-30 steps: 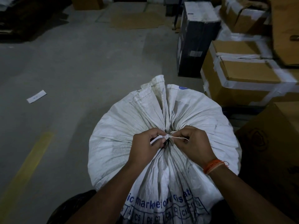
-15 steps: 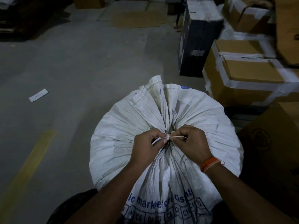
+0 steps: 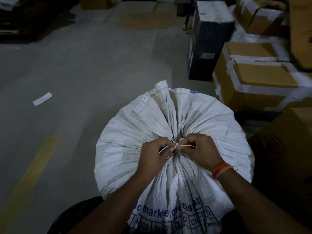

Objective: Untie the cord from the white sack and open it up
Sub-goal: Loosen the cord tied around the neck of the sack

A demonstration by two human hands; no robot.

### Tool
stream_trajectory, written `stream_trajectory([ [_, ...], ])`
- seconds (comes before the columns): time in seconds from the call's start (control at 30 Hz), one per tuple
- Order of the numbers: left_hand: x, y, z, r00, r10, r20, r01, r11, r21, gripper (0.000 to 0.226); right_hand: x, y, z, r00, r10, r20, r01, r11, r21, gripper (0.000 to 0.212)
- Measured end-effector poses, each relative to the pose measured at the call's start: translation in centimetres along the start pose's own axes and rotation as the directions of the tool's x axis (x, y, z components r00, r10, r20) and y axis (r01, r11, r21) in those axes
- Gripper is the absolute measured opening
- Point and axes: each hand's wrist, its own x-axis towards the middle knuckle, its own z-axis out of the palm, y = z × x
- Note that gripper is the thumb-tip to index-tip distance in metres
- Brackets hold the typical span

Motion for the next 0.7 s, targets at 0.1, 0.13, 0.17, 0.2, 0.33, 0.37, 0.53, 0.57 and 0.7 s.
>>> stream_trajectory([
  [0.1,0.1,0.1,0.2,1.0,-0.018,-0.008,0.018,0.999,-0.032,0.01,0.0,0.2,-0.7,0.999,-0.036,0.028,0.036,0.999,-0.012,0.012],
  [0.13,0.2,0.0,0.2,0.999,-0.033,-0.006,0.033,0.998,-0.046,0.01,0.0,0.3,-0.8,0.999,-0.032,0.024,0.032,0.999,-0.002,0.014],
  [0.17,0.3,0.0,0.2,0.999,-0.047,-0.003,0.046,0.997,-0.054,0.01,0.0,0.4,-1.0,1.0,-0.025,0.016,0.024,1.0,0.016,0.015],
  [0.2,0.4,0.0,0.2,0.998,-0.056,0.002,0.056,0.997,-0.059,0.009,0.0,0.4,-1.0,1.0,-0.017,0.007,0.017,0.999,0.031,0.015],
  [0.33,0.6,0.2,0.1,0.997,-0.081,0.006,0.081,0.993,-0.085,0.013,0.0,0.2,-0.6,0.999,0.009,-0.036,-0.008,0.999,0.042,0.012],
  [0.37,0.6,0.3,0.0,0.996,-0.085,0.0,0.084,0.993,-0.084,0.014,0.1,0.1,-0.5,0.999,0.016,-0.049,-0.013,0.998,0.057,0.011],
  [0.53,0.7,0.0,0.0,0.993,-0.116,-0.01,0.115,0.99,-0.085,0.014,0.2,0.0,0.0,0.997,0.024,-0.071,-0.018,0.996,0.084,0.011],
  [0.57,0.6,-0.1,0.0,0.993,-0.119,-0.01,0.118,0.989,-0.084,0.015,0.2,0.0,0.0,0.997,0.027,-0.072,-0.021,0.996,0.086,0.011],
  [0.7,0.5,-0.1,0.1,0.994,-0.112,-0.007,0.111,0.99,-0.081,0.012,0.2,-0.1,0.2,0.997,0.028,-0.065,-0.023,0.996,0.084,0.012],
])
